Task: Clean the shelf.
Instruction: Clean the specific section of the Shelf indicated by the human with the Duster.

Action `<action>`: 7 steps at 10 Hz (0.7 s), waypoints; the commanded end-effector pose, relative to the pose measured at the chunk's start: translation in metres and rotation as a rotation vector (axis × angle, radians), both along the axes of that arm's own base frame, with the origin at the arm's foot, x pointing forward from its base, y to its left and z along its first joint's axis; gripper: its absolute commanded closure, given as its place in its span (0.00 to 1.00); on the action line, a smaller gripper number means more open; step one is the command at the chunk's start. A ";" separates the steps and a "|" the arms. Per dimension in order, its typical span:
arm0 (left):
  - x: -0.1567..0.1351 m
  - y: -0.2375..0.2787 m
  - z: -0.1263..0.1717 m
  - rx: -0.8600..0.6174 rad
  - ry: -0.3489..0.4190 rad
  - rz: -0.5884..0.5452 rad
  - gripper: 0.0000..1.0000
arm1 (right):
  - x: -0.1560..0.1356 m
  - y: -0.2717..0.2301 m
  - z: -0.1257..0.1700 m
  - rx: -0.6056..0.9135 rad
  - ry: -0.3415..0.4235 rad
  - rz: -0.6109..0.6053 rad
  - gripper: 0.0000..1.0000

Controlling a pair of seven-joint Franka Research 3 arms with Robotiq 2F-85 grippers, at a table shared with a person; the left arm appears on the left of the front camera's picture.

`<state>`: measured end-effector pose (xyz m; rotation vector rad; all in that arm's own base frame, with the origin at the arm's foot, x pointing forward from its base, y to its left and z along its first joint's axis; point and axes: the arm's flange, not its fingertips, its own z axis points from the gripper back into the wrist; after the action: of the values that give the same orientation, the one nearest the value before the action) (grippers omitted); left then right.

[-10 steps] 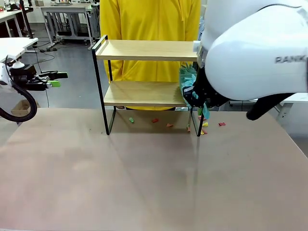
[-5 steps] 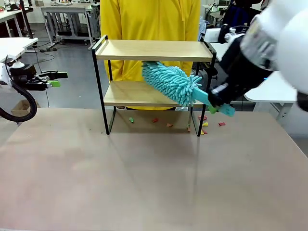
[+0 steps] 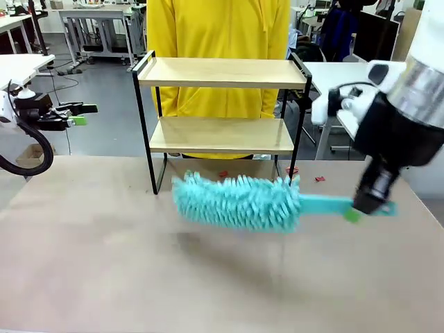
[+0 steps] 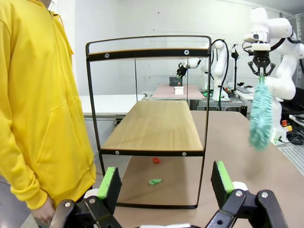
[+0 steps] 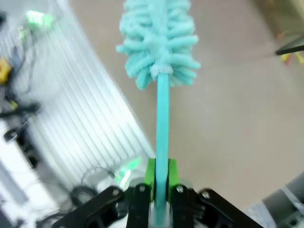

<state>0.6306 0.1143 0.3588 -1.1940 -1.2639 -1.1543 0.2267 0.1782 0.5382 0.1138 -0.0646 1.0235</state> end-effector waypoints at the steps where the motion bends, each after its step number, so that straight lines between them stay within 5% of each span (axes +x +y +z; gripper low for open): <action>1: -0.002 0.000 0.002 -0.001 -0.010 0.004 0.00 | -0.009 -0.034 0.000 -0.081 0.061 0.160 0.87; 4: -0.002 0.000 0.002 -0.001 -0.010 0.004 0.00 | -0.011 -0.051 -0.028 -0.185 0.229 0.283 0.87; 7: -0.002 0.000 0.002 -0.001 -0.010 0.004 0.00 | -0.021 -0.045 -0.023 -0.164 0.215 0.241 0.87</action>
<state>0.6306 0.1143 0.3588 -1.1940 -1.2639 -1.1544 0.2094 0.1312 0.5093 0.0739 0.2597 1.2600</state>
